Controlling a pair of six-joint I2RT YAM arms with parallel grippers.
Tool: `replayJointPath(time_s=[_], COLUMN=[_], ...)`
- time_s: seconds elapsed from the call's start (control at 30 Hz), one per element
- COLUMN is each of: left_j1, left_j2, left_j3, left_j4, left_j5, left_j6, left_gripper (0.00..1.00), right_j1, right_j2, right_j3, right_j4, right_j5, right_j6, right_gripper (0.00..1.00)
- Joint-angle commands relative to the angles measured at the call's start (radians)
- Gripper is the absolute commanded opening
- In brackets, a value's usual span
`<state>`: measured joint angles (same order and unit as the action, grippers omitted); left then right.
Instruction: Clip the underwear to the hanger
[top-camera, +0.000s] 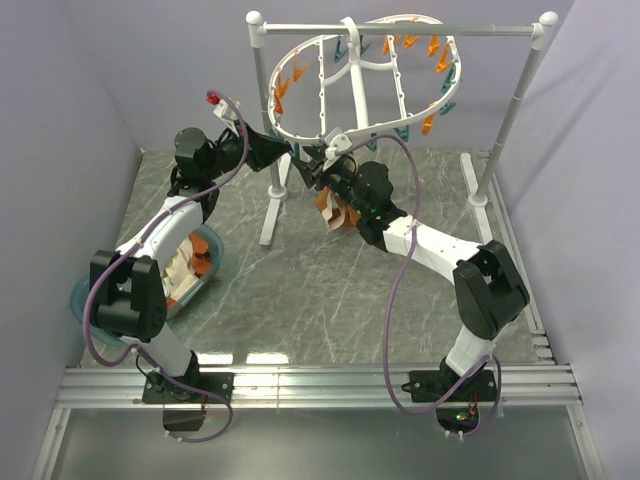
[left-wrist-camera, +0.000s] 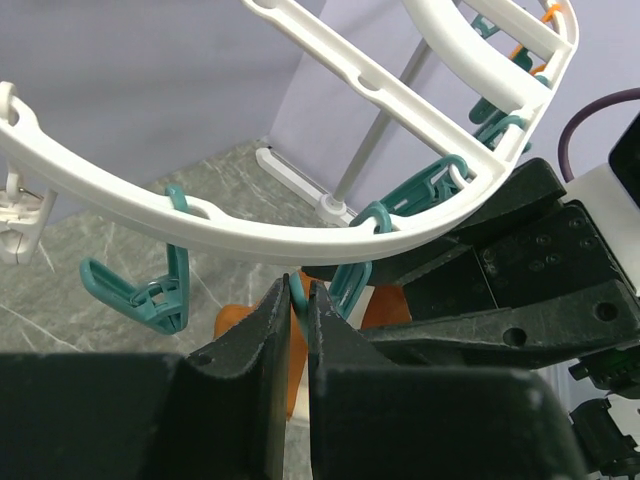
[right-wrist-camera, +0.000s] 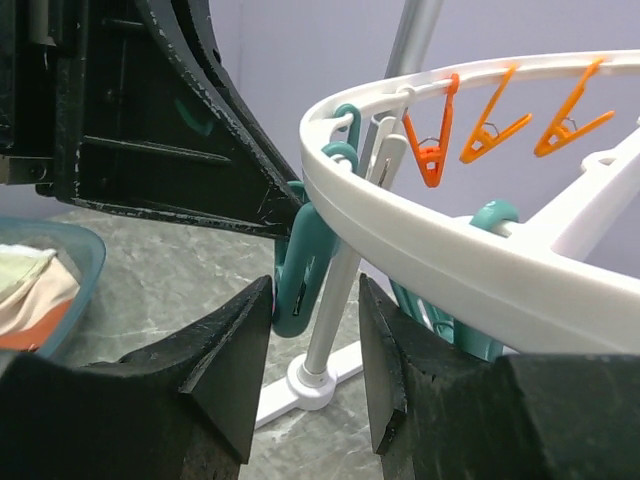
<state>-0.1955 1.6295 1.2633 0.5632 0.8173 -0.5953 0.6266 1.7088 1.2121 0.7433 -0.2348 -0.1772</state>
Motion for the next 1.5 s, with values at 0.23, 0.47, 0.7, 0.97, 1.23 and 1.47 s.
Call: replayJointPath(time_s=[0.23, 0.47, 0.7, 0.97, 1.23, 1.47], left_j1=[0.002, 0.002, 0.002, 0.028, 0.011, -0.051], left_j2=[-0.049, -0.043, -0.066, -0.146, -0.197, -0.152], left_j3=[-0.021, -0.027, -0.047, -0.126, -0.194, -0.159], left_j4=[0.096, 0.127, 0.095, 0.105, 0.182, 0.181], left_j5=[0.128, 0.146, 0.134, 0.091, 0.043, -0.086], left_j6=[-0.075, -0.11, -0.084, -0.052, -0.001, 0.08], left_gripper=[0.0, 0.01, 0.04, 0.45, 0.53, 0.54], right_j1=[-0.004, -0.001, -0.001, 0.001, -0.001, 0.001], right_j2=[0.031, 0.049, 0.045, 0.028, 0.031, 0.031], right_j3=[0.037, 0.069, 0.079, 0.064, 0.061, 0.067], right_j4=[0.068, 0.047, 0.038, 0.048, 0.059, 0.056], right_j5=[0.022, 0.028, 0.069, 0.072, 0.065, 0.063], right_j6=[0.018, 0.031, 0.044, 0.039, 0.048, 0.056], right_gripper=[0.45, 0.35, 0.12, 0.0, 0.0, 0.0])
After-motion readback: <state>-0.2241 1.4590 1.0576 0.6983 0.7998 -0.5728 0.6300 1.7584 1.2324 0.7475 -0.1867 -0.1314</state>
